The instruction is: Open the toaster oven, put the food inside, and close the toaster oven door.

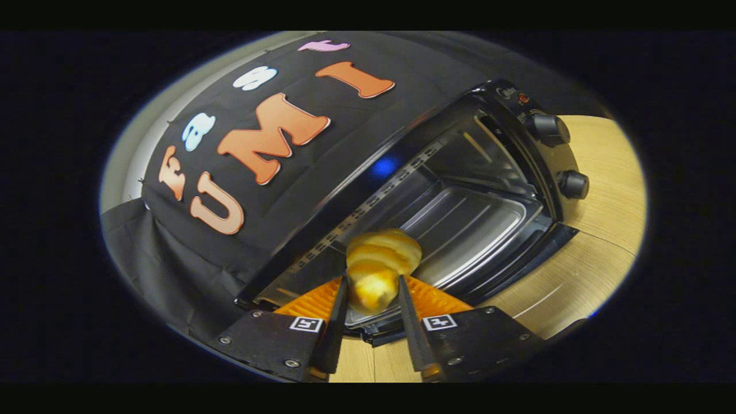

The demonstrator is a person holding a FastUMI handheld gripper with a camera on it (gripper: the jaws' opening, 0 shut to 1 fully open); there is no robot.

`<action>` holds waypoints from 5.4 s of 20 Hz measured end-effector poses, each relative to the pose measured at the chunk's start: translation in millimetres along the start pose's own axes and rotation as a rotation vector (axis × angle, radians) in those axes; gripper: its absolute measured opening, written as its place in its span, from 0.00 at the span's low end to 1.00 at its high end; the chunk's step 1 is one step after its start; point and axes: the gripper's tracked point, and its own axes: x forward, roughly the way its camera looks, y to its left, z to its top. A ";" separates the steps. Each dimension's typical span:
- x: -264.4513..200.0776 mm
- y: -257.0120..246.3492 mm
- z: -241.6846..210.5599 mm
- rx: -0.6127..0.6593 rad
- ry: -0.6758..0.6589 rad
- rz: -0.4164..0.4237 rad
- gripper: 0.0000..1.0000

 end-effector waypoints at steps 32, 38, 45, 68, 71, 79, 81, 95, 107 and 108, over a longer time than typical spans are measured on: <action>-216.2 -69.9 -19.1 -0.622 -0.022 -0.163 0.98; -209.4 -93.9 -47.5 -0.693 0.050 -0.185 0.99; -189.2 -115.3 -65.0 -0.714 0.126 -0.212 0.99; -177.9 -70.8 -18.3 -0.730 0.065 -0.172 0.99; -174.6 -56.3 -5.2 -0.711 0.043 -0.148 0.99; -157.4 -27.6 24.6 -0.677 -0.016 -0.108 0.99; -151.6 -21.6 31.6 -0.655 -0.033 -0.098 0.99; -101.4 8.6 70.9 -0.600 -0.124 -0.106 0.99; -175.8 55.5 110.1 -0.731 -0.231 -0.082 0.99; -185.3 59.4 115.0 -0.735 -0.245 -0.081 0.99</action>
